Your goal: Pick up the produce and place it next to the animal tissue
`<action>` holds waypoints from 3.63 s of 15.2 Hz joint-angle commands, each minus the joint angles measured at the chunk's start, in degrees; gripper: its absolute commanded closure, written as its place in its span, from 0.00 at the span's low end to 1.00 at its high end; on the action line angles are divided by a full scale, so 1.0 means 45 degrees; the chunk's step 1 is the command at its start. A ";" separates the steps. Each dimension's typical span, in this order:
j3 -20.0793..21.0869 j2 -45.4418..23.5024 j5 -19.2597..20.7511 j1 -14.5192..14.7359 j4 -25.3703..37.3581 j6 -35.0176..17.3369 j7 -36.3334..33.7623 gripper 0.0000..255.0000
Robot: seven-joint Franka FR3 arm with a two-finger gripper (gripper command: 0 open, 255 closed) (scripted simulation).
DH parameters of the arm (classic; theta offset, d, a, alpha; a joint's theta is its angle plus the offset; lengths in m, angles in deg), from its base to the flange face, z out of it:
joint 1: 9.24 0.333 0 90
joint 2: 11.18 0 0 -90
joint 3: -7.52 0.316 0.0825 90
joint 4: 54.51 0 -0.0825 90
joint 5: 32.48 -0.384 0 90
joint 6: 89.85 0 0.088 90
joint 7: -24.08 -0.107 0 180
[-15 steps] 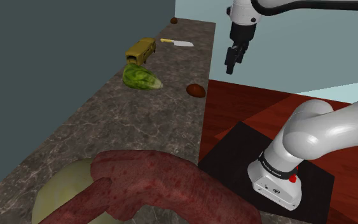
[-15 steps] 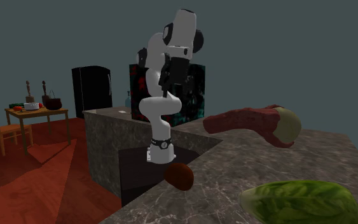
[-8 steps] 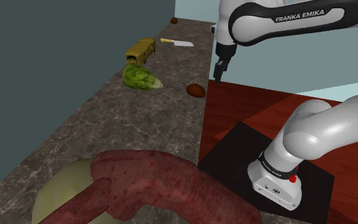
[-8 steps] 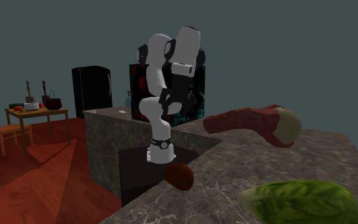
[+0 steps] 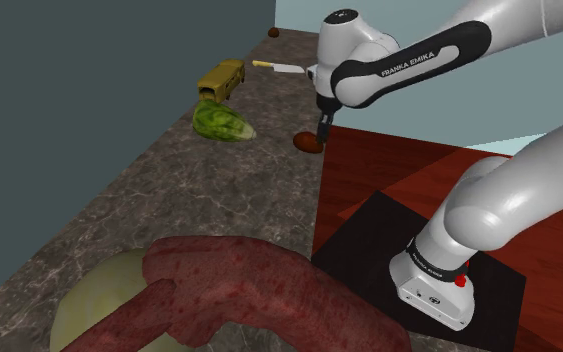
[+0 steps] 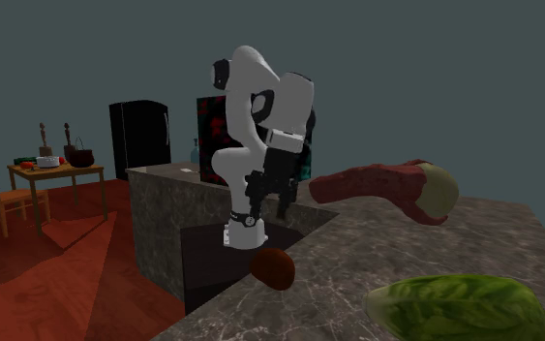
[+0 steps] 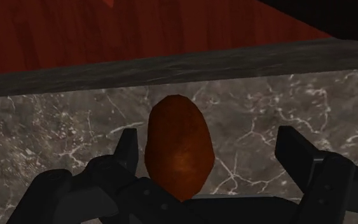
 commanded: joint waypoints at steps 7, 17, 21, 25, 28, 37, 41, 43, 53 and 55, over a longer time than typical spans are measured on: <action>-0.0124 -0.2793 0.1595 -0.0385 0.0427 -0.2837 -0.0091 0.00; -0.0245 -0.3502 0.2035 -0.0575 0.0349 -0.3634 -0.0375 0.00; -0.0244 -0.3500 0.2033 -0.0574 0.0350 -0.3632 -0.0375 1.00; -0.0247 -0.3501 0.2037 -0.0577 0.0345 -0.3638 -0.0374 1.00; -0.0245 -0.3499 0.2035 -0.0575 0.0346 -0.3635 -0.0375 1.00; -0.0231 -0.2583 0.1371 -0.0418 0.0699 -0.2443 0.0353 1.00; -0.0226 -0.2127 0.1069 -0.0335 0.0971 -0.1753 0.0706 1.00; -0.0223 -0.1919 0.0935 -0.0296 0.1125 -0.1407 0.0869 1.00; -0.0196 -0.1072 0.0397 -0.0136 0.2072 0.0310 0.1576 1.00; -0.0187 -0.0941 0.0311 -0.0110 0.2295 0.0649 0.1700 1.00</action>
